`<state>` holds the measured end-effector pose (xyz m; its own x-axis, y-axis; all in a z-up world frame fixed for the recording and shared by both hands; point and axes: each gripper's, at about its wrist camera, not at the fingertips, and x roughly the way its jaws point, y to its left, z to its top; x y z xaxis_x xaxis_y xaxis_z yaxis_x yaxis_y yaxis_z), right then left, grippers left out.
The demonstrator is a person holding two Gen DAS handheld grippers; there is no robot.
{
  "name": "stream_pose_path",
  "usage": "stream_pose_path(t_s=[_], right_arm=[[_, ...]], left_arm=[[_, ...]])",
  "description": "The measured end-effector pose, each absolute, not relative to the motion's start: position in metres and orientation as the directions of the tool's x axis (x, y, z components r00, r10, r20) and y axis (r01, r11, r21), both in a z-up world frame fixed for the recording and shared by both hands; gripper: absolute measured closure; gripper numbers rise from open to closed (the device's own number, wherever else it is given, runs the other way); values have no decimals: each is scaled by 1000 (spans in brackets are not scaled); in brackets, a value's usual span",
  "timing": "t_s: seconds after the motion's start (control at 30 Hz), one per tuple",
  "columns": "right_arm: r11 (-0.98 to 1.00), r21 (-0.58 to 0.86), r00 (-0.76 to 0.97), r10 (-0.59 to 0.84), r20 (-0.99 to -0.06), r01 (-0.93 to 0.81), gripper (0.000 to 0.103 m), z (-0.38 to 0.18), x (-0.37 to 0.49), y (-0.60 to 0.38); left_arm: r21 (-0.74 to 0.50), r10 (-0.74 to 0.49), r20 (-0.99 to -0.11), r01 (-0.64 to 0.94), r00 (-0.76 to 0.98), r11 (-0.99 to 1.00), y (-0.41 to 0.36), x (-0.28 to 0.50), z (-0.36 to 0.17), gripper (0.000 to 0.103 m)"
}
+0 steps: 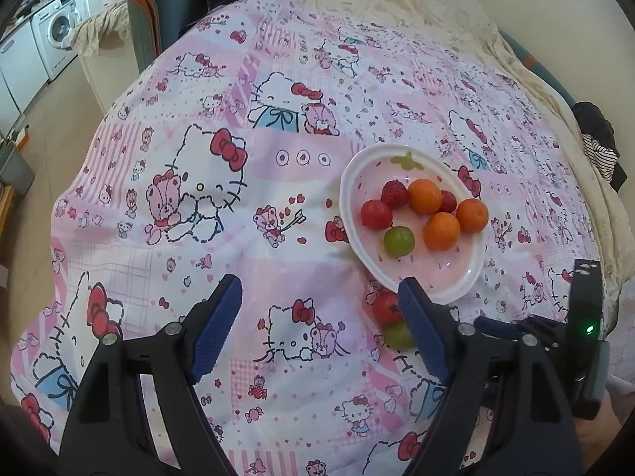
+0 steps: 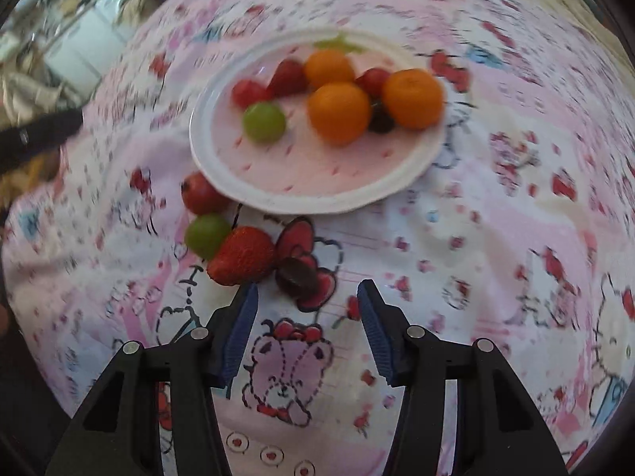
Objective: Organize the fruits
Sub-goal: 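Grasp a red cherry tomato with the left gripper while the right gripper grasps a dark purple grape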
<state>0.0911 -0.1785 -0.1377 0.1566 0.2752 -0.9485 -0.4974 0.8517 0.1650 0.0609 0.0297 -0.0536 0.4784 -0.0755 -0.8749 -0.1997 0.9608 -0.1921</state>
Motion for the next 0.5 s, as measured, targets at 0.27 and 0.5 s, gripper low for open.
stream_pose_path(t_s=[0.27,0.5], right_arm=[[818,141,157,271,-950,-558,84,-148,98,-167],[818,202,177,344,-922,-538,84,-126,92,-179]], left_arm=[[-198,-84,-885,-207,458,958,27,65,-62,25],[-186,-121,-920,-145,372,972,0,67,-85,25]])
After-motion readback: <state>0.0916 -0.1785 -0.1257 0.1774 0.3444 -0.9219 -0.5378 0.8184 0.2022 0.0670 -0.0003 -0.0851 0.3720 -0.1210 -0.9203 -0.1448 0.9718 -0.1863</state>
